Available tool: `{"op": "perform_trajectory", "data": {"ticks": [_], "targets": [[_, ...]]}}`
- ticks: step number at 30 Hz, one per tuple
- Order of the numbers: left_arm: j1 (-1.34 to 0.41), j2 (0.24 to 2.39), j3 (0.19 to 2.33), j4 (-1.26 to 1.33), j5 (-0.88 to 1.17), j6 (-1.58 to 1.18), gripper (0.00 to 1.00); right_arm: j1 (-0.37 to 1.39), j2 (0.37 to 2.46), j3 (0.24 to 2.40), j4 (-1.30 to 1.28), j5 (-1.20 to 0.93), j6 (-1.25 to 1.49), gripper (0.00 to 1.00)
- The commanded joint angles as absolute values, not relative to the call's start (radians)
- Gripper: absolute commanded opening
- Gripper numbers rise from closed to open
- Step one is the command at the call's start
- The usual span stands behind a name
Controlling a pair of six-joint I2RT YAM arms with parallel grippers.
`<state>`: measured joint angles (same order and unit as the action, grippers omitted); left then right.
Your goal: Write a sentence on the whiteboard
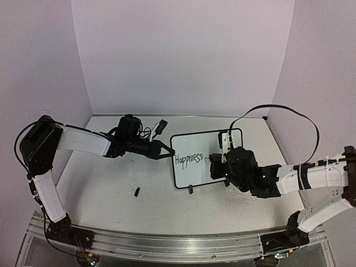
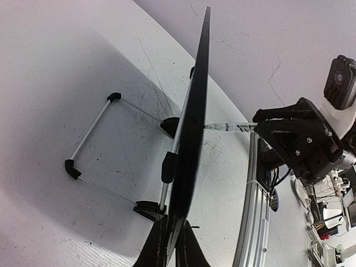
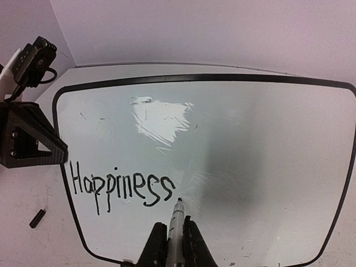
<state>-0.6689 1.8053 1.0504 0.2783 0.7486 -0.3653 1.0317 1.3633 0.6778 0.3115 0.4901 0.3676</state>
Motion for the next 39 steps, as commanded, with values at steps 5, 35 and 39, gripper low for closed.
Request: {"op": "perform_trajectory", "data": {"ticks": [5, 35, 39], "targets": [[-0.673, 1.763, 1.049, 0.241, 0.752, -0.364, 0.0, 1.031, 1.365, 0.724, 0.35, 0.552, 0.373, 0.0], [-0.68, 1.764, 1.053, 0.229, 0.749, -0.354, 0.0, 1.019, 1.432, 0.747, 0.408, 0.608, 0.377, 0.0], [-0.681, 1.763, 1.054, 0.227, 0.749, -0.352, 0.0, 1.015, 1.433, 0.738, 0.402, 0.632, 0.387, 0.0]]}}
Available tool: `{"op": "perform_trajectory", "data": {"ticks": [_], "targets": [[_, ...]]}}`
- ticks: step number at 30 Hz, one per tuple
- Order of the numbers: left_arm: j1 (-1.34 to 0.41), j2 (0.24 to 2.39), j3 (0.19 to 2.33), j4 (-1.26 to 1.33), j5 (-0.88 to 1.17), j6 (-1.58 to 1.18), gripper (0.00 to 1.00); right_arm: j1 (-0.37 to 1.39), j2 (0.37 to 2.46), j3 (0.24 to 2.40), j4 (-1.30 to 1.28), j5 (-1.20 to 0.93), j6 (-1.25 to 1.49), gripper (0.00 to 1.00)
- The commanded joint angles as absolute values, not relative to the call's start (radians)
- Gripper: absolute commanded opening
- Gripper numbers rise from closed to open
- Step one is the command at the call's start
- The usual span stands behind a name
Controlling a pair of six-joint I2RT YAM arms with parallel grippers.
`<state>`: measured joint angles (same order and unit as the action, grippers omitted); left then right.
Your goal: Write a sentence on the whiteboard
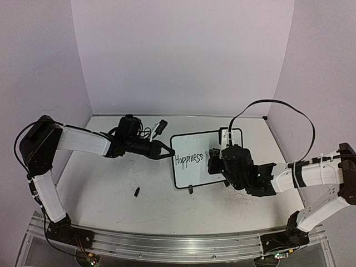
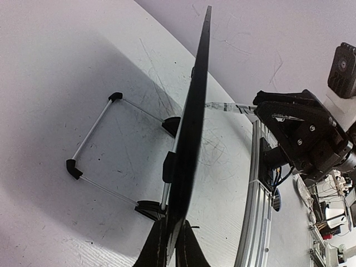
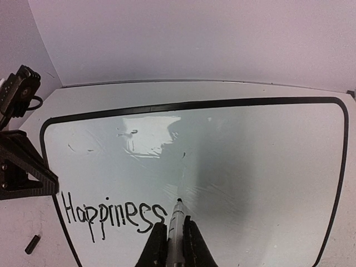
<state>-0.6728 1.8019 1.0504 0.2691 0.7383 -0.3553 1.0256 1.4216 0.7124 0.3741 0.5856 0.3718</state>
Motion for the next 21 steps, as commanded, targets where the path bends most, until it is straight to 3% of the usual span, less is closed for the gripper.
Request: {"op": "perform_trajectory", "data": {"ticks": [1, 13, 21], "targets": [[-0.681, 1.763, 1.054, 0.227, 0.749, -0.351, 0.0, 1.015, 1.432, 0.737, 0.39, 0.64, 0.393, 0.0], [-0.681, 1.765, 1.056, 0.222, 0.746, -0.347, 0.0, 1.018, 1.327, 0.666, 0.382, 0.535, 0.412, 0.0], [-0.681, 1.764, 1.055, 0.22, 0.746, -0.345, 0.0, 1.018, 1.368, 0.678, 0.392, 0.541, 0.421, 0.0]]}}
